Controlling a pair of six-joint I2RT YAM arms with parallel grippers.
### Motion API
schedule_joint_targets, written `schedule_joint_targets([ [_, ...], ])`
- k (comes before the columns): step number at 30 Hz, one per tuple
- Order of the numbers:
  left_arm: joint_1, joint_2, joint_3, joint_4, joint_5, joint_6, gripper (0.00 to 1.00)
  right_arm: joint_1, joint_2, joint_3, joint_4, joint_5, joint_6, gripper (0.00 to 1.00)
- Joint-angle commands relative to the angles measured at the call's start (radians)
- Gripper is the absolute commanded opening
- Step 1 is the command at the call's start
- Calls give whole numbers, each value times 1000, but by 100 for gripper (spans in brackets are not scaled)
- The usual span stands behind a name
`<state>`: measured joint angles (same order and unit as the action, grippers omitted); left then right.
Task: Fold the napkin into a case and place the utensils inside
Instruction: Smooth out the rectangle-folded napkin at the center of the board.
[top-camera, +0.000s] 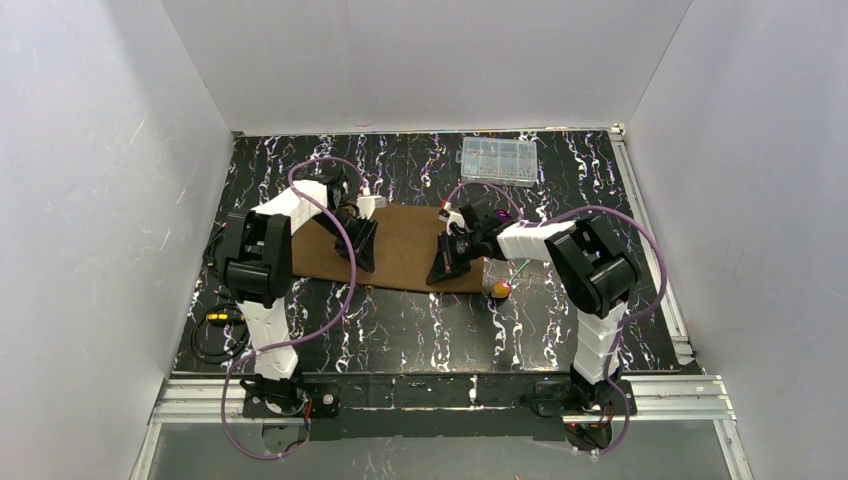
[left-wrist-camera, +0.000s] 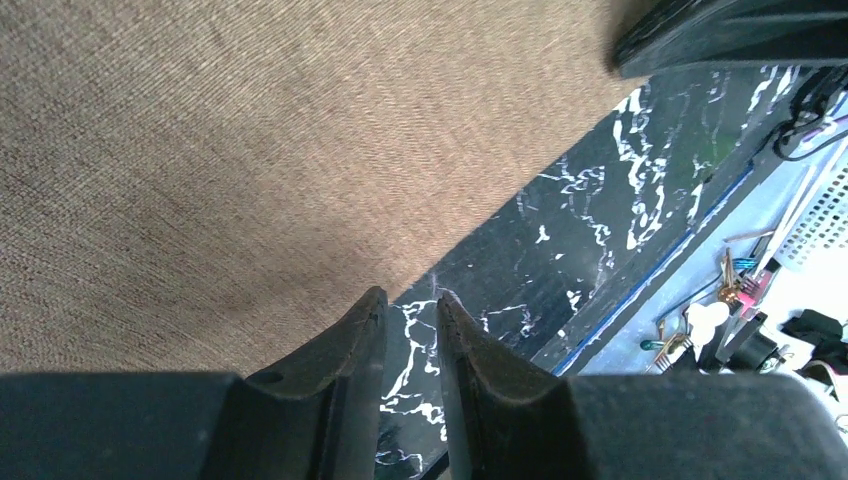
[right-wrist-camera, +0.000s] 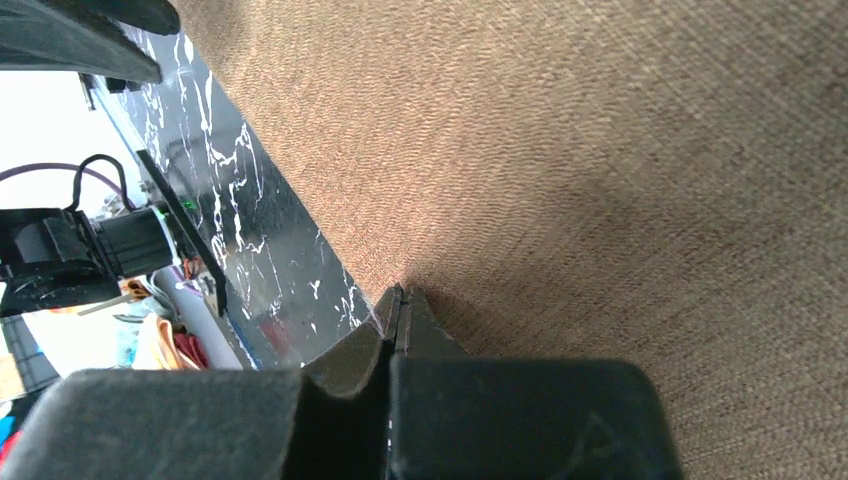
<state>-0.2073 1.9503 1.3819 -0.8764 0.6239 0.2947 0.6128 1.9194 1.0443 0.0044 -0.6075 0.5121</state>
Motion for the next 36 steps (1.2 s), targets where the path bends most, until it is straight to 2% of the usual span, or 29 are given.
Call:
schedule_joint_targets([
  [1, 9, 8, -35, 11, -23, 19, 22, -30, 37, -7, 42, -61, 38, 1],
  [9, 9, 38, -106, 96, -167, 61, 17, -84, 58, -16, -80, -59, -53, 1],
  [14, 9, 50, -96, 100, -220, 59, 11, -109, 34, -4, -197, -59, -140, 1],
  [18, 9, 51, -90, 100, -254, 62, 3, -112, 4, -8, -245, -55, -173, 1],
  [22, 9, 46, -91, 100, -270, 64, 3, -126, -15, -7, -348, -9, -234, 1],
  [36, 9, 55, -68, 90, -293, 82, 1, -252, -120, -70, -497, 215, -293, 1],
])
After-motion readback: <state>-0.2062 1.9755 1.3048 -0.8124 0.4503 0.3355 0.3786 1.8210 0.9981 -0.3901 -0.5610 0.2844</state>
